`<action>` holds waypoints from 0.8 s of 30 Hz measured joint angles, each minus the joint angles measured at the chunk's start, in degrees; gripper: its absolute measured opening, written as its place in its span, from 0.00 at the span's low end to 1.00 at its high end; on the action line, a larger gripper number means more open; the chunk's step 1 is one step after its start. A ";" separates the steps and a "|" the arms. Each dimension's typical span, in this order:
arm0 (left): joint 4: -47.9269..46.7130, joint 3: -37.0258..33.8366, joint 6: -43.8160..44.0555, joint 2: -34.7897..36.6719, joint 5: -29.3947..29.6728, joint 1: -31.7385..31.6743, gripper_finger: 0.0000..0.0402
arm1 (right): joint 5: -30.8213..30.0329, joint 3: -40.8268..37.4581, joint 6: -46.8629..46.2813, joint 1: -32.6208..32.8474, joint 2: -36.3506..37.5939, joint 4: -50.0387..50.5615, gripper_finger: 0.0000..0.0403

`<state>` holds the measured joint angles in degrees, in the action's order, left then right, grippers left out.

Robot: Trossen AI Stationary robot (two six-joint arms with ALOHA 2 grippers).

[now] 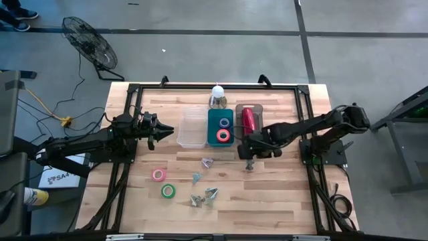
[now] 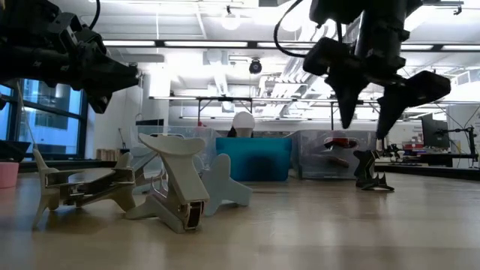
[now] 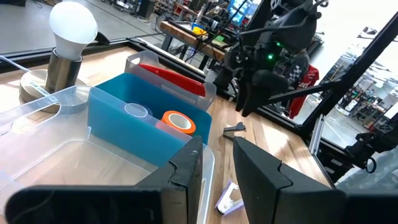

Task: Pick and place Stapler, Stapler remover, tape
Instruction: Put the black staple remover into the transparent bin

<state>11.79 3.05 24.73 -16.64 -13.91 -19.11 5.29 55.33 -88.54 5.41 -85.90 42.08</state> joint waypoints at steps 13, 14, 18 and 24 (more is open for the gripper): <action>0.00 -0.02 0.00 0.00 0.02 0.02 0.22 | 2.28 0.00 0.11 0.60 -4.41 -1.17 0.58; 0.00 -0.01 0.00 0.01 0.00 0.02 0.22 | 2.11 0.00 0.09 0.73 -4.41 -1.81 0.58; 0.00 -0.01 0.00 0.00 0.02 0.01 0.22 | 1.81 0.02 0.11 1.48 -4.49 -2.51 0.58; 0.00 0.00 0.00 0.00 0.00 0.00 0.22 | 2.11 0.09 1.80 1.35 -7.18 -3.71 0.58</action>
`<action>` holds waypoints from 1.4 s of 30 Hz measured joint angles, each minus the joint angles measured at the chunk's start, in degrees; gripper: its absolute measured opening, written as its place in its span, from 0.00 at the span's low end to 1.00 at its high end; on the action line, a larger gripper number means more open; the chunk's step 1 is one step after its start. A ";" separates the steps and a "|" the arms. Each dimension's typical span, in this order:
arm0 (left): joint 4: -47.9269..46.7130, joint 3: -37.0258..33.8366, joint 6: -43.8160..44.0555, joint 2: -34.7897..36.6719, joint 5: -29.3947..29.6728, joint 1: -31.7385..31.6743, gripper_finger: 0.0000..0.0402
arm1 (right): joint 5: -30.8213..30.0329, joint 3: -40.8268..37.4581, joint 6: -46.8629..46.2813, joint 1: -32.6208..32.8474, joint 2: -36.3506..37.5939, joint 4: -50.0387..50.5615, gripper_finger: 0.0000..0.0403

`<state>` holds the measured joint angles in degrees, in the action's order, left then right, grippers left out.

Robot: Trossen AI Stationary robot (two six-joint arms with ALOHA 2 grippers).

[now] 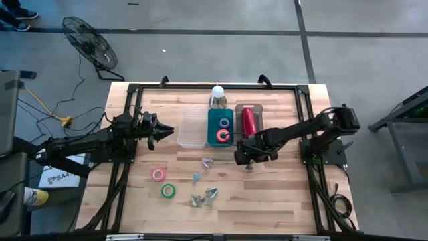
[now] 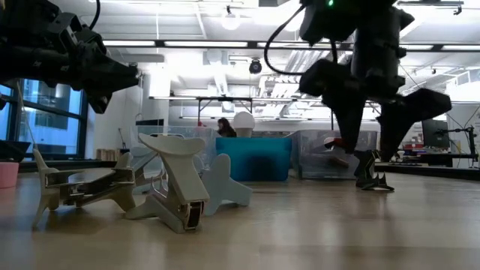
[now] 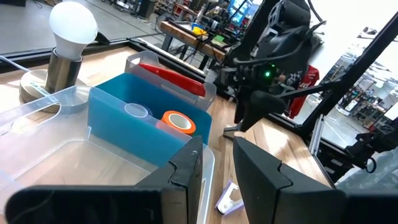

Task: Pick and place Stapler, Stapler remover, tape
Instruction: Put the black staple remover into the transparent bin

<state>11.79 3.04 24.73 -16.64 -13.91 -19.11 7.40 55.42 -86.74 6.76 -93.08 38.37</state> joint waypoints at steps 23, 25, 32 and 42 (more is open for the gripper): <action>0.00 0.00 0.00 0.00 0.02 0.00 0.22 | 2.47 0.00 2.48 -0.02 -1.84 -1.08 0.29; 0.00 -0.01 0.00 0.01 0.01 0.00 0.22 | 2.56 0.00 2.85 -0.02 -1.84 -1.08 0.28; 0.00 -0.02 0.00 0.00 0.02 0.00 0.22 | 3.46 0.00 3.13 -0.04 -1.84 -1.01 0.27; 0.00 -0.02 0.00 0.00 0.02 0.02 0.22 | 6.71 0.00 3.59 -0.04 -1.82 -2.11 0.26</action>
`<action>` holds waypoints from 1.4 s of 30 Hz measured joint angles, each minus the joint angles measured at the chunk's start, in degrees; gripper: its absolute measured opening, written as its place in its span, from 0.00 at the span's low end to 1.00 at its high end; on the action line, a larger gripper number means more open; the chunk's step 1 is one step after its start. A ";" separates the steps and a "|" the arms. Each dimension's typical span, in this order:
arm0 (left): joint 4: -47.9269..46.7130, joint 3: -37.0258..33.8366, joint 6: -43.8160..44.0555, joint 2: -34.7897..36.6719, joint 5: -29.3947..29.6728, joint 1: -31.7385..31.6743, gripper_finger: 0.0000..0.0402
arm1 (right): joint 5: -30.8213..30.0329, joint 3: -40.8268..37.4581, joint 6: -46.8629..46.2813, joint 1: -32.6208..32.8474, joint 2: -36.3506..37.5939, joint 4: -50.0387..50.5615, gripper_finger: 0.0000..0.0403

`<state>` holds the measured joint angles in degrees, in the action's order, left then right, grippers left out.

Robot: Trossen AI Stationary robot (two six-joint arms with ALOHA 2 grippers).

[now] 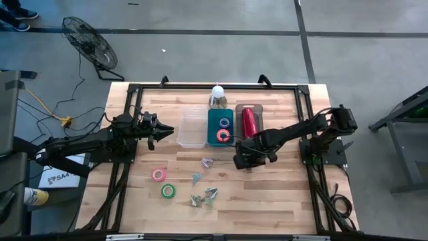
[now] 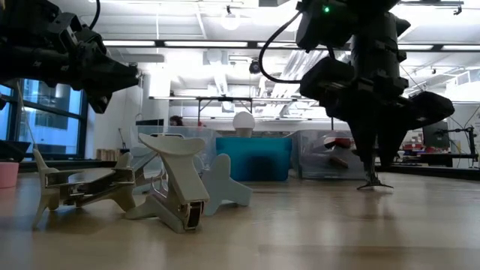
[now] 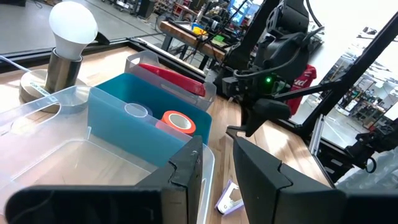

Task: Pick and place Stapler, Stapler remover, tape
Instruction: Put the black staple remover into the transparent bin

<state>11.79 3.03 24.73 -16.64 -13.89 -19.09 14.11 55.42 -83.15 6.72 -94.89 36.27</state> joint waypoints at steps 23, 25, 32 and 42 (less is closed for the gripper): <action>0.77 0.02 8.40 0.02 -0.04 0.00 0.22 | -2.13 0.00 17.93 -2.00 5.50 -24.40 0.25; 0.85 0.00 9.90 0.00 -0.04 0.00 0.22 | -2.10 0.00 21.17 -2.99 5.85 -28.31 0.24; 1.10 0.00 16.00 0.00 0.83 0.00 0.22 | -2.00 0.02 30.82 -6.35 5.93 -39.50 0.17; 1.66 0.02 18.08 0.02 1.12 0.00 0.22 | -0.96 0.00 38.87 -7.82 5.95 -31.76 0.07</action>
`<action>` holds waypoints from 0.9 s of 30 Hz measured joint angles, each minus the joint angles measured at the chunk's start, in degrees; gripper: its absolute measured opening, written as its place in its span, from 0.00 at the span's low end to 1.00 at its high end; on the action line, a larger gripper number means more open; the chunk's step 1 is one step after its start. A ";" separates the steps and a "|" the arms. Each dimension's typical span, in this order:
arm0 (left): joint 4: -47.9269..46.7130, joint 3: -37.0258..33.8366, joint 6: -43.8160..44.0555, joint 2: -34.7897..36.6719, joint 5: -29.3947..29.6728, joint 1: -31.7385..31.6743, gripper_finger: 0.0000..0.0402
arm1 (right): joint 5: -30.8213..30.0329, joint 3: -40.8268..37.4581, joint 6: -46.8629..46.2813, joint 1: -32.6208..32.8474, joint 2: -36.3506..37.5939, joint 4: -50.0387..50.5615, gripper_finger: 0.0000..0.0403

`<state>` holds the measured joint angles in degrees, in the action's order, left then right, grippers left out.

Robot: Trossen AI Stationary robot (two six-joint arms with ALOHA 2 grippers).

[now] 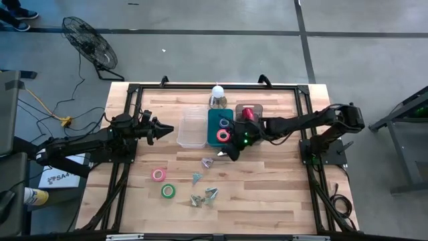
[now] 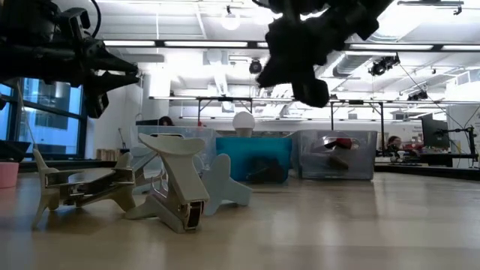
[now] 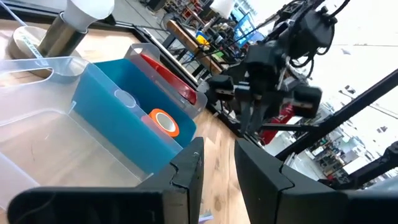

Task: Pick and place Stapler, Stapler remover, tape
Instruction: Put the black staple remover into the transparent bin

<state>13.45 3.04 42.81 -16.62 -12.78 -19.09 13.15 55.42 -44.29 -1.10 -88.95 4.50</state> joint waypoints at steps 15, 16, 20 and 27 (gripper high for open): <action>-0.12 -0.01 1.01 -0.02 -2.12 -0.01 0.22 | -10.11 0.02 37.06 4.57 -3.21 4.02 0.42; -0.14 0.00 1.03 -0.02 -2.35 0.00 0.22 | -10.77 0.02 37.60 4.84 -4.01 3.62 0.45; -0.35 -0.02 1.05 0.00 -2.95 0.00 0.22 | -11.23 0.02 37.92 5.44 -6.91 0.74 0.55; -0.35 0.00 1.03 0.00 -2.86 0.00 0.22 | -13.30 0.02 39.67 5.38 -9.28 -0.34 0.57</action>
<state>13.10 3.05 43.83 -16.62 -15.63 -19.09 -0.16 55.44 -4.62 4.27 -98.23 4.17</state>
